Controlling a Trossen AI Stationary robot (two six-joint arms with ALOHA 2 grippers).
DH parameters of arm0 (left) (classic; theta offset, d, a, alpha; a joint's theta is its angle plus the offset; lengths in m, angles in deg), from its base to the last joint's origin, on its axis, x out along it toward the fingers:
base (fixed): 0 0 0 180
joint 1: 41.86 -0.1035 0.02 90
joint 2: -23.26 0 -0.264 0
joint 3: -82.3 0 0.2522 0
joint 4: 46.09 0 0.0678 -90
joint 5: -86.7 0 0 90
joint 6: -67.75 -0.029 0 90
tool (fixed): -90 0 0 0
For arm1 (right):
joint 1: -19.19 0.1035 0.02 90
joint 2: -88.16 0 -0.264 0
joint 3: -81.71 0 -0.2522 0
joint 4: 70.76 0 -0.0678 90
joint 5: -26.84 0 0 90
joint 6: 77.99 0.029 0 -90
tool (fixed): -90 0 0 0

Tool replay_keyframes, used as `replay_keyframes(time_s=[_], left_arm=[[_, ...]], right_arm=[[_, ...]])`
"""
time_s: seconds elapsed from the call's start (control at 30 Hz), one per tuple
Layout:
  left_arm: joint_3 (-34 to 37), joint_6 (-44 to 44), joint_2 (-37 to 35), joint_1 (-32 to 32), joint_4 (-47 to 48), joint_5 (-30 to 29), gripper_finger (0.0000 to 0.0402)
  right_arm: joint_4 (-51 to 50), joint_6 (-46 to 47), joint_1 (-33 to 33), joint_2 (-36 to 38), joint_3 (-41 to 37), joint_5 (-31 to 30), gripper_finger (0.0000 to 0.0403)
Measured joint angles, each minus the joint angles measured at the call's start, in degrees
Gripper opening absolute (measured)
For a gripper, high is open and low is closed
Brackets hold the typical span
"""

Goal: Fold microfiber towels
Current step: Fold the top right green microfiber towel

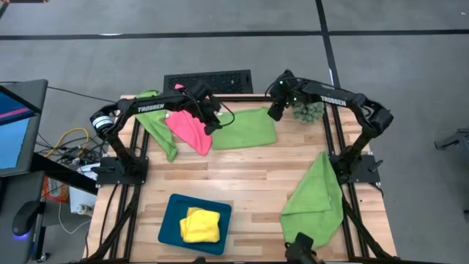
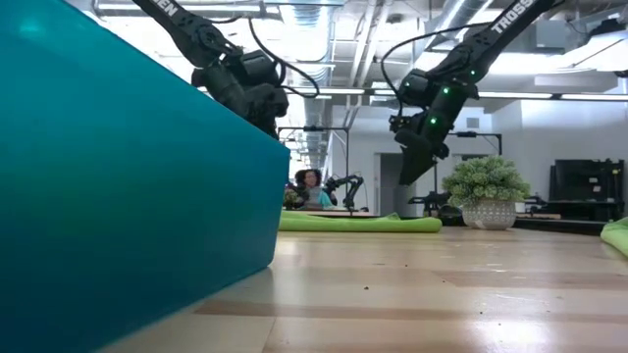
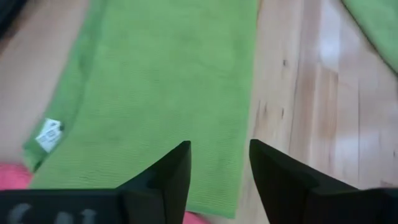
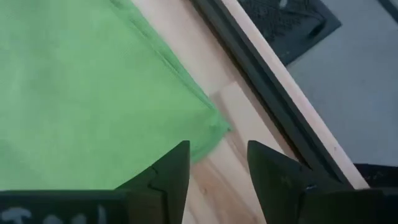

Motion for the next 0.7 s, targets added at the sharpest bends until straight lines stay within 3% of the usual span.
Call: replay_keyframes(time_s=[0.4,0.7], left_arm=[[3.44,-1.14,0.0,4.59,-3.03,-8.43,0.0116],[3.44,-2.32,0.0,4.97,-3.43,-9.19,0.0115]], right_arm=[[-9.25,-8.61,-1.97,-10.62,9.56,2.11,0.0191],[-11.92,-9.79,-1.72,-16.28,14.79,3.42,0.0191]])
